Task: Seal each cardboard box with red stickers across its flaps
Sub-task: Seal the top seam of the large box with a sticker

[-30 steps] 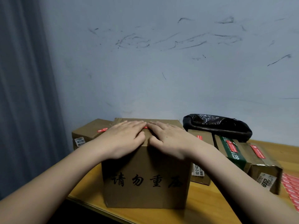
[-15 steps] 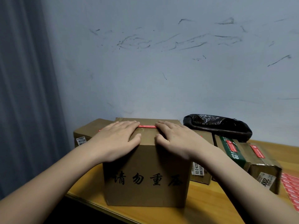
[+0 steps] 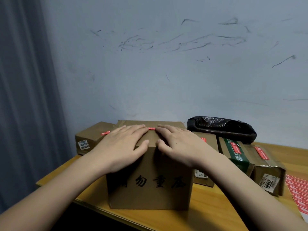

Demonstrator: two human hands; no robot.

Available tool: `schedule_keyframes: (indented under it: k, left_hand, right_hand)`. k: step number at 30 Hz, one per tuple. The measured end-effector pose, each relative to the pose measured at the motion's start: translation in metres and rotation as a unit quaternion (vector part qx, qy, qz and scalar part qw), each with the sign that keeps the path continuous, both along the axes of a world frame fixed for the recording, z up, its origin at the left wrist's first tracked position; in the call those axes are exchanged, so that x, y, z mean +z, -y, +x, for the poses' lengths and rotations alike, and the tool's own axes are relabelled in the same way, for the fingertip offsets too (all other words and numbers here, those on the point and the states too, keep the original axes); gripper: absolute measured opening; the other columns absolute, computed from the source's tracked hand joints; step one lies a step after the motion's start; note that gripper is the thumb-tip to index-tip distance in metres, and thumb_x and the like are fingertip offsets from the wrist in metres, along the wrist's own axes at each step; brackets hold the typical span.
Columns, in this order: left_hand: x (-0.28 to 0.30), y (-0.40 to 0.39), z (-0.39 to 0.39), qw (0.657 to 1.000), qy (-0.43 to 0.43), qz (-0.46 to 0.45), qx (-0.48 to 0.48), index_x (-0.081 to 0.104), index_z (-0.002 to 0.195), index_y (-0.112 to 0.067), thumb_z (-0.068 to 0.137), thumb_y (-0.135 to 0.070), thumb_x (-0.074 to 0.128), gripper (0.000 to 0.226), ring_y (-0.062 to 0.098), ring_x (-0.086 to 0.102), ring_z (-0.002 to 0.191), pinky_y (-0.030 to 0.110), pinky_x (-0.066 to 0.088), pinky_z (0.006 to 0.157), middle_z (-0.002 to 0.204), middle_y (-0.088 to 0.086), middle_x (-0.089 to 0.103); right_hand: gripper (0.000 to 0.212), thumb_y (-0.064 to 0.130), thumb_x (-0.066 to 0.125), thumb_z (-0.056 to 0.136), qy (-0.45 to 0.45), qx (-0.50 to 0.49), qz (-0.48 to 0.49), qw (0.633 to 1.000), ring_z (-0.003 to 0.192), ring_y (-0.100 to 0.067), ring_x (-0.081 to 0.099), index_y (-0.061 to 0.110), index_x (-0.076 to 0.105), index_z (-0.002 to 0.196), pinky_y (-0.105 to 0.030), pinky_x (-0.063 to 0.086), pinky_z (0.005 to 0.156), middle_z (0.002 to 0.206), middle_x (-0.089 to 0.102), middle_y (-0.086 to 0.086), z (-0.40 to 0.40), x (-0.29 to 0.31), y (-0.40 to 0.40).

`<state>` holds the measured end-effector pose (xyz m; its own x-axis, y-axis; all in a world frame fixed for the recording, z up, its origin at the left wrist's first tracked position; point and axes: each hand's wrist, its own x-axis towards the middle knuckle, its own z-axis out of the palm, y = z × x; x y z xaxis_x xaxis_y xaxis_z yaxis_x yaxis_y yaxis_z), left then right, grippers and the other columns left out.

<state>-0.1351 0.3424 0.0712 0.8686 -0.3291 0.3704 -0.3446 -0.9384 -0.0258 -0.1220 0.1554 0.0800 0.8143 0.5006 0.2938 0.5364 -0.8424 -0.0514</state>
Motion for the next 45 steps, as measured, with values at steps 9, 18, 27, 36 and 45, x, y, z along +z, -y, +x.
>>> schedule_keyframes:
  k: [9, 18, 27, 36, 45]
  left_hand:
    - [0.014, -0.011, -0.012, 0.996, 0.032, -0.065, 0.052, 0.042, 0.138, -0.028, 0.098, -0.044, 0.025, 0.046, 0.011, 0.043, 0.128, 0.030, 0.031, 0.106, 0.141, -0.009, 0.048]
    - [-0.006, -0.024, -0.017, 0.968, 0.086, -0.228, 0.068, 0.042, 0.136, -0.027, 0.098, -0.035, 0.037, 0.038, 0.013, 0.042, 0.126, 0.033, 0.035, 0.099, 0.140, -0.007, 0.044]
    - [-0.012, -0.021, -0.013, 0.989, 0.067, -0.118, 0.056, 0.044, 0.136, -0.028, 0.086, -0.060, 0.013, 0.067, 0.009, 0.038, 0.133, 0.033, 0.013, 0.118, 0.142, -0.011, 0.046]
    - [0.011, 0.000, 0.002, 0.999, 0.003, -0.011, 0.038, 0.036, 0.143, -0.029, 0.097, -0.055, 0.028, 0.054, 0.011, 0.035, 0.136, 0.031, 0.023, 0.112, 0.149, -0.009, 0.040]
    - [0.011, -0.001, 0.004, 0.998, -0.066, 0.023, 0.004, 0.022, 0.150, -0.030, 0.092, -0.064, 0.018, 0.067, 0.009, 0.020, 0.144, 0.032, 0.017, 0.117, 0.157, -0.010, 0.024]
  right_hand:
    - [0.043, 0.039, 0.032, 0.099, 0.053, -0.082, 0.060, 0.993, 0.125, -0.020, 0.045, 0.025, 0.043, 0.138, -0.034, 0.033, 0.097, 0.135, 0.054, -0.002, 0.008, 0.006, 0.012]
    - [0.038, 0.037, 0.037, 0.098, 0.048, -0.083, 0.166, 0.981, 0.127, -0.015, 0.043, 0.026, 0.048, 0.132, -0.035, 0.033, 0.100, 0.135, 0.052, 0.004, 0.006, -0.010, 0.028]
    - [0.042, 0.036, 0.039, 0.099, 0.028, -0.013, 0.112, 0.993, 0.128, -0.020, 0.044, 0.024, 0.043, 0.139, -0.034, 0.033, 0.104, 0.142, 0.047, 0.001, 0.007, -0.003, 0.011]
    - [0.045, 0.042, 0.033, 0.098, 0.021, -0.047, 0.055, 0.997, 0.131, -0.020, 0.042, 0.023, 0.039, 0.139, -0.037, 0.031, 0.102, 0.140, 0.052, -0.002, 0.011, -0.003, -0.001]
    - [0.054, 0.045, 0.026, 0.101, 0.004, 0.013, -0.023, 1.000, 0.146, -0.010, 0.017, 0.026, 0.023, 0.152, -0.030, 0.014, 0.114, 0.160, 0.021, 0.005, 0.004, -0.001, 0.002]
